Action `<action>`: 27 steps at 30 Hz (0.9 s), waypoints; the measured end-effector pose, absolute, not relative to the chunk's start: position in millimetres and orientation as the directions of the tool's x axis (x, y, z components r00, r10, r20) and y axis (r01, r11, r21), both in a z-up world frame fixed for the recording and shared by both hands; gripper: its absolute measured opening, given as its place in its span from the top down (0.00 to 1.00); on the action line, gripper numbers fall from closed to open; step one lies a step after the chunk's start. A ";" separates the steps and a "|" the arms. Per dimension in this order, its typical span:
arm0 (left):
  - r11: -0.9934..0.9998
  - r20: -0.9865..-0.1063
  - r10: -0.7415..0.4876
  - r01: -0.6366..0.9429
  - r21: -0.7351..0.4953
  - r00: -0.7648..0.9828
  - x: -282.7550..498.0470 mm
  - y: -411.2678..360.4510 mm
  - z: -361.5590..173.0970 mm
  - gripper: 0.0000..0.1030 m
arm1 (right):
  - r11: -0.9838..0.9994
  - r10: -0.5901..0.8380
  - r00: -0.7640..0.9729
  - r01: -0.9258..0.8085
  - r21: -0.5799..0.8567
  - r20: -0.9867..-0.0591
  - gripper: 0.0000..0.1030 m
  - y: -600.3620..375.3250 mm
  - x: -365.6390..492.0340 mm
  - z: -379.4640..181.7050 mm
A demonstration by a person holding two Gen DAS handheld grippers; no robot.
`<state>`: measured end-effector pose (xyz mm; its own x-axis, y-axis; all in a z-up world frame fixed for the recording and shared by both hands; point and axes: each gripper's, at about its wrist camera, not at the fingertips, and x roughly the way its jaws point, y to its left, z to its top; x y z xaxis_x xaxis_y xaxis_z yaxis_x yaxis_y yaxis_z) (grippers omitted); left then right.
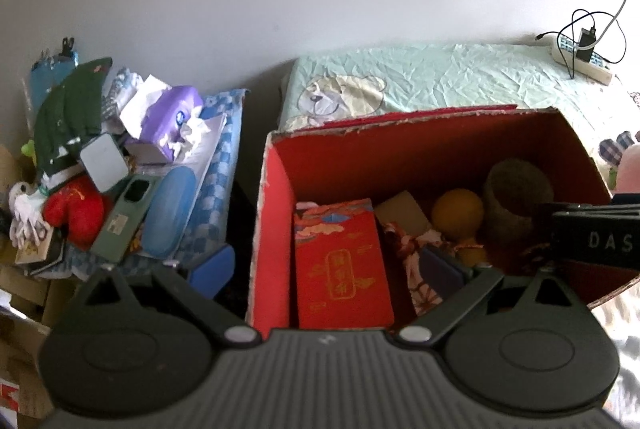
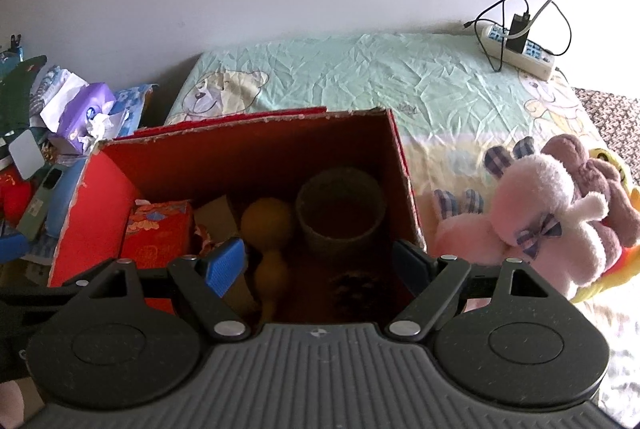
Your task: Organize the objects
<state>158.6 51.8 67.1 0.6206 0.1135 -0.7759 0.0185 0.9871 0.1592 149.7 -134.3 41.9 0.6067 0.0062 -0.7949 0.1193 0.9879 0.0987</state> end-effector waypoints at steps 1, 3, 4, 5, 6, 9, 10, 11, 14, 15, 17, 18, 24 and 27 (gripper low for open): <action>0.988 -0.780 0.109 0.020 0.154 0.617 158.1 52.4 66.7 0.04 | 0.988 0.005 0.606 0.117 0.096 -0.796 0.19 -133.7 150.2 41.5; 0.988 -0.785 0.105 0.025 0.151 0.611 156.9 51.9 65.6 0.04 | 0.990 0.008 0.607 0.108 0.093 -0.795 0.19 -131.8 151.0 41.8; 0.988 -0.786 0.109 0.022 0.154 0.609 156.2 51.6 64.8 0.04 | 0.990 0.010 0.609 0.104 0.093 -0.793 0.19 -131.1 151.1 42.5; 0.988 -0.787 0.112 0.021 0.156 0.606 156.1 51.6 63.9 0.04 | 0.991 0.010 0.612 0.100 0.091 -0.790 0.19 -130.3 150.9 43.1; 0.987 -0.789 0.114 0.019 0.157 0.604 156.3 51.8 63.0 0.04 | 0.992 0.008 0.615 0.097 0.086 -0.788 0.19 -129.3 150.4 43.3; 0.988 -0.792 0.114 0.013 0.152 0.600 157.5 53.0 60.0 0.04 | 0.993 0.001 0.619 0.090 0.073 -0.786 0.19 -128.4 148.7 42.1; 0.989 -0.794 0.113 0.011 0.149 0.598 158.2 53.0 59.1 0.04 | 0.994 -0.002 0.617 0.090 0.068 -0.787 0.19 -128.7 148.4 41.4; 0.989 -0.795 0.111 0.010 0.145 0.596 158.6 52.6 58.6 0.04 | 0.994 -0.005 0.614 0.091 0.064 -0.789 0.19 -129.4 148.0 41.2; 0.990 -0.795 0.100 0.022 0.141 0.599 158.6 50.0 59.2 0.04 | 0.993 -0.013 0.619 0.103 0.065 -0.786 0.19 -133.1 148.9 42.9; 0.990 -0.790 0.095 0.028 0.141 0.605 158.7 48.6 60.0 0.04 | 0.992 -0.016 0.620 0.107 0.065 -0.784 0.19 -133.6 148.5 43.2; 0.990 -0.789 0.090 0.033 0.138 0.608 160.6 46.9 59.9 0.03 | 0.992 -0.020 0.622 0.108 0.061 -0.783 0.19 -134.6 148.2 42.9; 0.991 -0.791 0.082 0.035 0.129 0.606 162.6 46.8 59.1 0.03 | 0.992 -0.024 0.622 0.113 0.060 -0.783 0.19 -135.4 147.9 42.3; 0.994 -0.812 0.049 0.048 0.095 0.581 171.7 46.3 52.6 0.03 | 0.989 -0.029 0.614 0.130 0.064 -0.789 0.19 -137.0 151.9 39.3; 0.994 -0.813 0.051 0.045 0.095 0.580 174.9 48.2 50.9 0.04 | 0.989 -0.027 0.614 0.132 0.069 -0.789 0.20 -136.3 153.9 37.1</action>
